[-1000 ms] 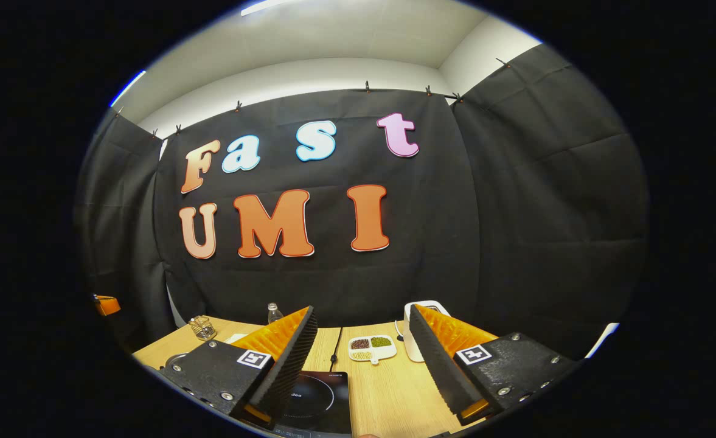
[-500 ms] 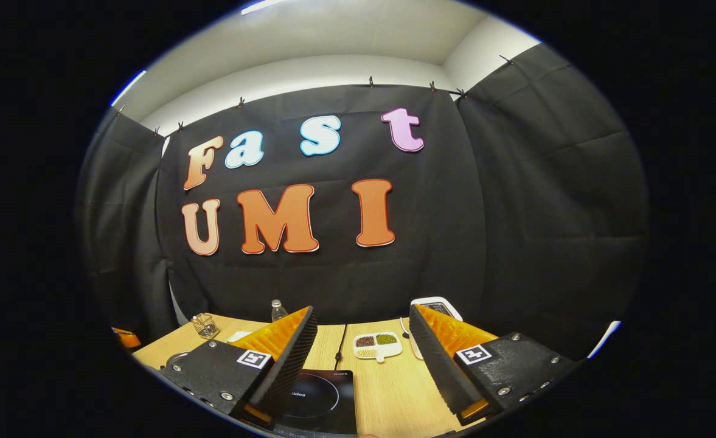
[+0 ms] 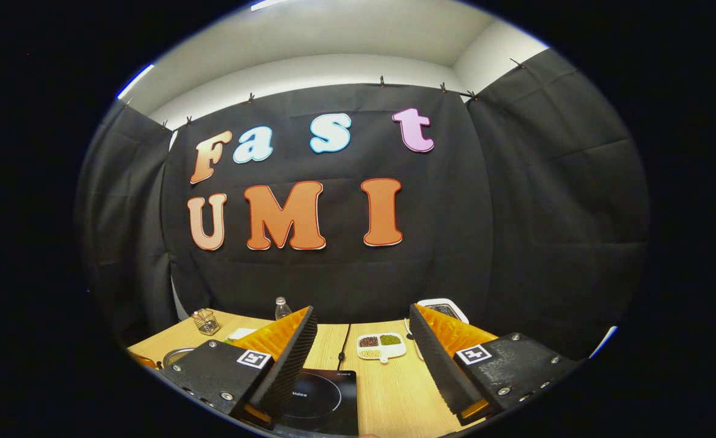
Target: First push the handle of the pot to place it horizontally, then grasp the pot with both hands and set it on the induction cooktop.
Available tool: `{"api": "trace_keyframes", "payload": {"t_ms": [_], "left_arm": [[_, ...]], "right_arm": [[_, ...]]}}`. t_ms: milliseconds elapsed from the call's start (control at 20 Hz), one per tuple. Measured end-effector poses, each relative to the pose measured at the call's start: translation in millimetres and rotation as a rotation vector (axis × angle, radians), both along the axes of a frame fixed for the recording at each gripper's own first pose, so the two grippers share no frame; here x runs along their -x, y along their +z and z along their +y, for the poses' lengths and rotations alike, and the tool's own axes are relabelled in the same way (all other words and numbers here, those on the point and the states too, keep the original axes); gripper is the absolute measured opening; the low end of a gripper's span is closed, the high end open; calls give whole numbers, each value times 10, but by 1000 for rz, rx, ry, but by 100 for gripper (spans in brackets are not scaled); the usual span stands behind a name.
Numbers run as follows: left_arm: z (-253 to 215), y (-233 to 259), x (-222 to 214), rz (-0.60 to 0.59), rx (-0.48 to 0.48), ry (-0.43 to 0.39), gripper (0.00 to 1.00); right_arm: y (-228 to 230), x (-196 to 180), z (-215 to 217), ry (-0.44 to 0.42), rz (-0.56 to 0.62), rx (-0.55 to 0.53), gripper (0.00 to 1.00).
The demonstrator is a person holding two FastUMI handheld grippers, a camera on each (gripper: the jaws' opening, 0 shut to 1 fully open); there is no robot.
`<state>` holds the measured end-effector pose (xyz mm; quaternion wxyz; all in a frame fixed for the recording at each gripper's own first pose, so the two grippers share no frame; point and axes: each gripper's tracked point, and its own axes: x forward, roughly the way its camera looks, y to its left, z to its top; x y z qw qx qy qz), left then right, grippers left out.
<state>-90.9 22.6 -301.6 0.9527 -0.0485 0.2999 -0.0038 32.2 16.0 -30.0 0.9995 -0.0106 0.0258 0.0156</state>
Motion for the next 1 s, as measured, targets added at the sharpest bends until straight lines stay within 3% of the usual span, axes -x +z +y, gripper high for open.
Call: {"api": "trace_keyframes", "payload": {"t_ms": [100,150,250,350,400,550,600,700,750,1000], "left_arm": [[7,-157,68,38,9,-4,3],[21,-229,98,55,4,-8,2],[46,-348,137,81,-8,-9,3],[77,-472,168,106,-10,-6,3],[87,-541,190,120,-13,-10,3],[143,-752,217,170,-10,-6,3],[153,-806,199,186,-10,0,3],[155,-884,200,201,-6,0,3],[162,-917,184,209,-4,0,3],[268,-944,31,205,-51,-12,3]], "right_arm": [[-17,-5,47,8,6,-2,100],[-32,-15,66,12,7,-1,95],[-55,-33,96,17,13,4,100],[-63,-32,113,19,17,6,100],[-69,-41,121,19,18,7,95],[-96,-65,146,19,24,8,100],[-97,-69,160,21,24,11,95],[-107,-62,175,21,22,14,100],[-106,-68,189,21,19,15,95],[-178,-86,225,17,27,6,95]]}}
